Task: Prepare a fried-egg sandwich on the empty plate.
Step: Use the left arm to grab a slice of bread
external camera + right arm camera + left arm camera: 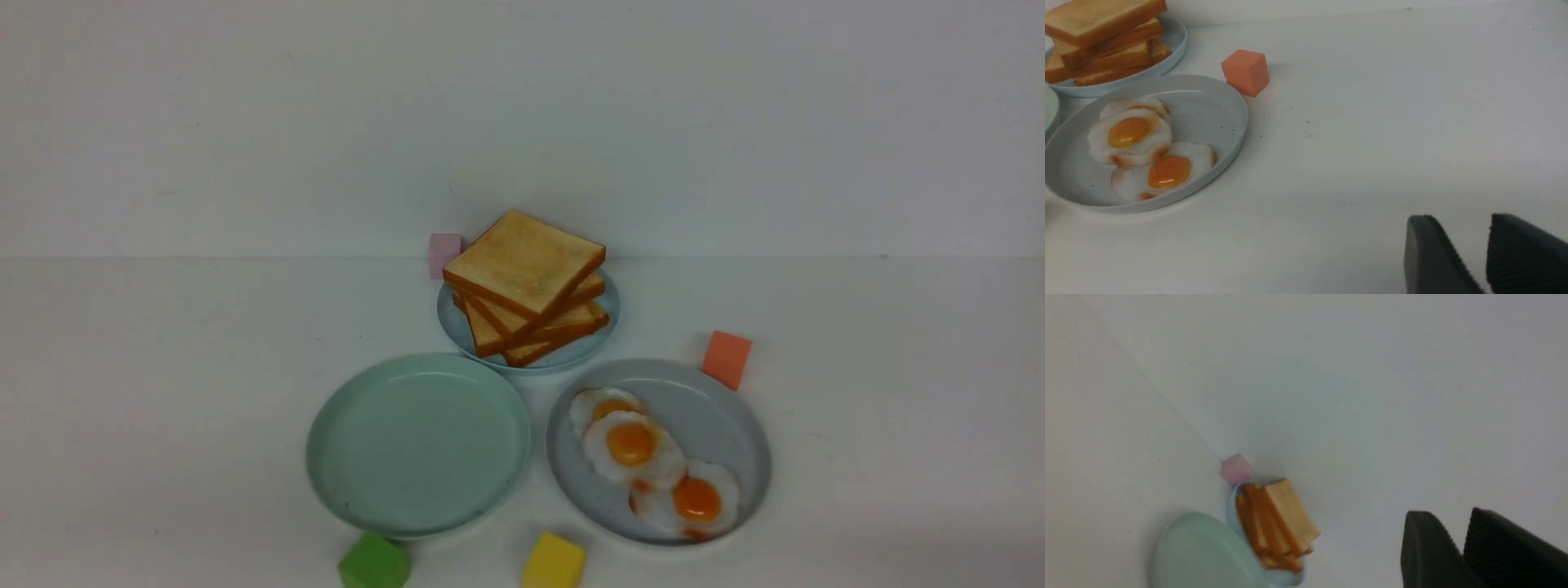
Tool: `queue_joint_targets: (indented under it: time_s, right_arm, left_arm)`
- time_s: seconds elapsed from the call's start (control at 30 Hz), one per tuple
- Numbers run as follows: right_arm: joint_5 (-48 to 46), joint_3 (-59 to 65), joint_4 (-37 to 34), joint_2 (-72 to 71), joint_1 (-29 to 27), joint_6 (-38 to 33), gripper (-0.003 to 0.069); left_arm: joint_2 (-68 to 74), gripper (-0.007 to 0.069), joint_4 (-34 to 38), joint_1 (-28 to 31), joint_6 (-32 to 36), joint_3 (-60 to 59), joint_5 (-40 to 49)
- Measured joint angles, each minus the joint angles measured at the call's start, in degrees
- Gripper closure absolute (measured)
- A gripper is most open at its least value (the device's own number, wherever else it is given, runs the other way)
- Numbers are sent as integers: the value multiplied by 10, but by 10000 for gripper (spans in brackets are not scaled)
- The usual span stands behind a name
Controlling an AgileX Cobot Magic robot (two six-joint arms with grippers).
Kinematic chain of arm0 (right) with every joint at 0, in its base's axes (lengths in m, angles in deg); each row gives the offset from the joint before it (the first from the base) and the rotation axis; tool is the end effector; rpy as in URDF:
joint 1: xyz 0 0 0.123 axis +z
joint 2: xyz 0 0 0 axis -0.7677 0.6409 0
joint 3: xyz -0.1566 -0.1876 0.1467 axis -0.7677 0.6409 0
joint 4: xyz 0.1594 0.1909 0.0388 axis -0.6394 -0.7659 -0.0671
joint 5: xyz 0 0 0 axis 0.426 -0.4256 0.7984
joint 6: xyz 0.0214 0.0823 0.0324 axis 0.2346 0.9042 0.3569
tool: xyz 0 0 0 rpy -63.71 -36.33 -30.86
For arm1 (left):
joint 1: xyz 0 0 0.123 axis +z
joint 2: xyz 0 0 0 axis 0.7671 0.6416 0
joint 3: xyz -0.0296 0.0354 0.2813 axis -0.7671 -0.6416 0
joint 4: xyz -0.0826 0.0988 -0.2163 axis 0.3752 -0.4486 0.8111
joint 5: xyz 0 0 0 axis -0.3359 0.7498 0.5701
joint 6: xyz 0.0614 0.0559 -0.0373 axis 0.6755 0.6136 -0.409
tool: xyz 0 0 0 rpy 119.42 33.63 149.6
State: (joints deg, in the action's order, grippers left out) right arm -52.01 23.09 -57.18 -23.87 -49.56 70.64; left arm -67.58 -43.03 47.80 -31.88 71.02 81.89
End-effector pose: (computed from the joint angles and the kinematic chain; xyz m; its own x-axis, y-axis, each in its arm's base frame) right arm 0.0521 0.0029 0.1732 -0.3005 0.0621 -0.9518 -0.0158 0.9974 0.0701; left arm 0.0518 -0.0132 0.2683 -0.1009 -0.7715 -0.6282 0.1325 0.6154 -0.7770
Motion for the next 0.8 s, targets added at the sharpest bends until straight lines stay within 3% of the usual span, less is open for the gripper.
queue_joint_targets:
  time_s: [0.17,0.3,0.4,0.57,0.7,0.8]
  right_arm:
    - [0,0,0,0,0,0,418]
    - [0,0,0,0,0,0,418]
    - [7,0,-10,0,0,0,418]
    - [65,5,-144,0,0,74,418]
    - [153,5,-249,0,0,102,418]
    - [158,-4,-301,0,0,103,424]
  left_arm:
    - [162,536,-74,-17,114,146,177]
    - [305,539,-125,-106,157,251,295]
    - [386,539,-161,-175,165,302,313]
    - [501,539,-182,-243,183,359,292]
    - [607,539,-184,-252,200,428,336]
    - [685,539,-188,-252,205,489,371]
